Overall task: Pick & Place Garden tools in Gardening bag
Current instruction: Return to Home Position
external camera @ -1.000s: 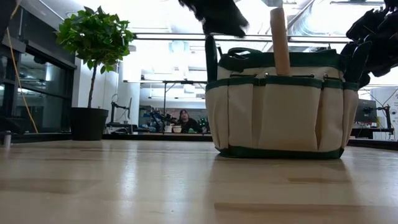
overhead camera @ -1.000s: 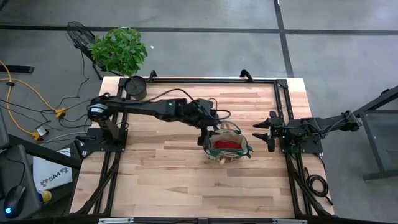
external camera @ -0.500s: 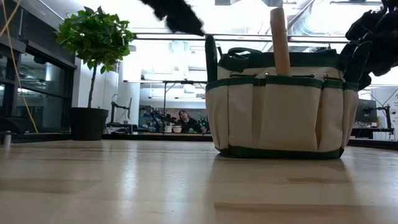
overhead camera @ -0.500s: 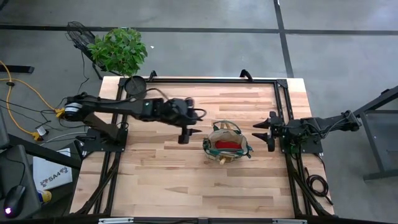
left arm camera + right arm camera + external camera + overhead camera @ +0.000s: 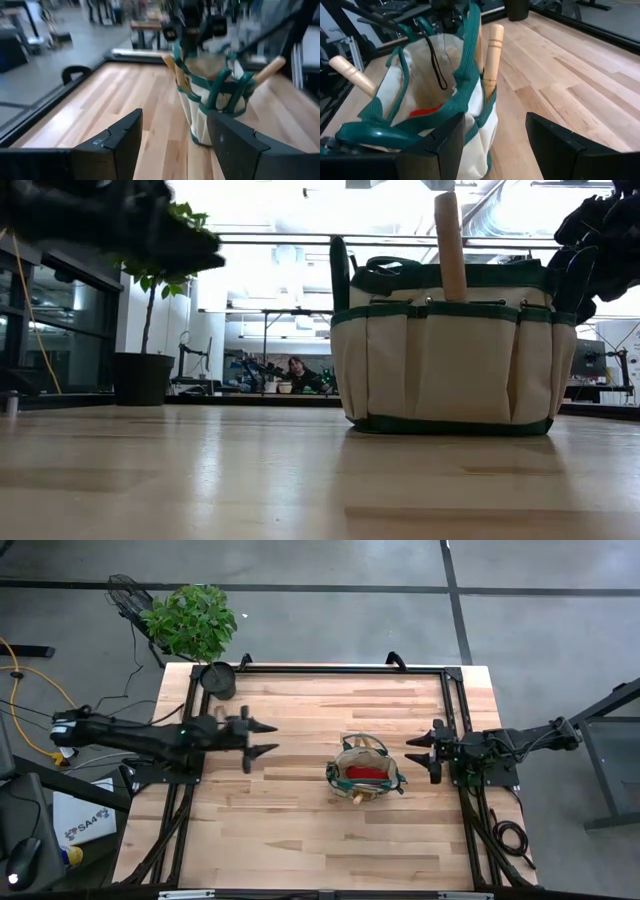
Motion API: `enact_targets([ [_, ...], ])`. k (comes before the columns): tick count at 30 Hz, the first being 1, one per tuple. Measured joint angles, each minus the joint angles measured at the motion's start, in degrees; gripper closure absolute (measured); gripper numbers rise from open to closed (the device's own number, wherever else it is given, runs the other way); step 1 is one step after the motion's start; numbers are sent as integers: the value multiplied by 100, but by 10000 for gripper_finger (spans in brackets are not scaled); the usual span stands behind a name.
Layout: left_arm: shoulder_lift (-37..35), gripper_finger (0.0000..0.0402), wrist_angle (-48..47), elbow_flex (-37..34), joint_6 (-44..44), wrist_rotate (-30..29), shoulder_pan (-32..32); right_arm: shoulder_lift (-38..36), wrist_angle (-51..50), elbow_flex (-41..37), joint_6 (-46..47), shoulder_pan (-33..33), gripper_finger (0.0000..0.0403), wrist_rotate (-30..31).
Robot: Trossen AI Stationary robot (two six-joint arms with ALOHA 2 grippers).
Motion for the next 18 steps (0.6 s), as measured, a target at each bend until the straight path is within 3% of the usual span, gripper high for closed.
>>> enact_targets([
  [6, -1616, 188, 775, -1311, -218, -34, 0, 24, 13, 2, -11, -1, 202, 15],
  [18, -3572, 188, -518, -1731, -37, 349, 2, 24, 13, 2, -11, -1, 202, 17],
])
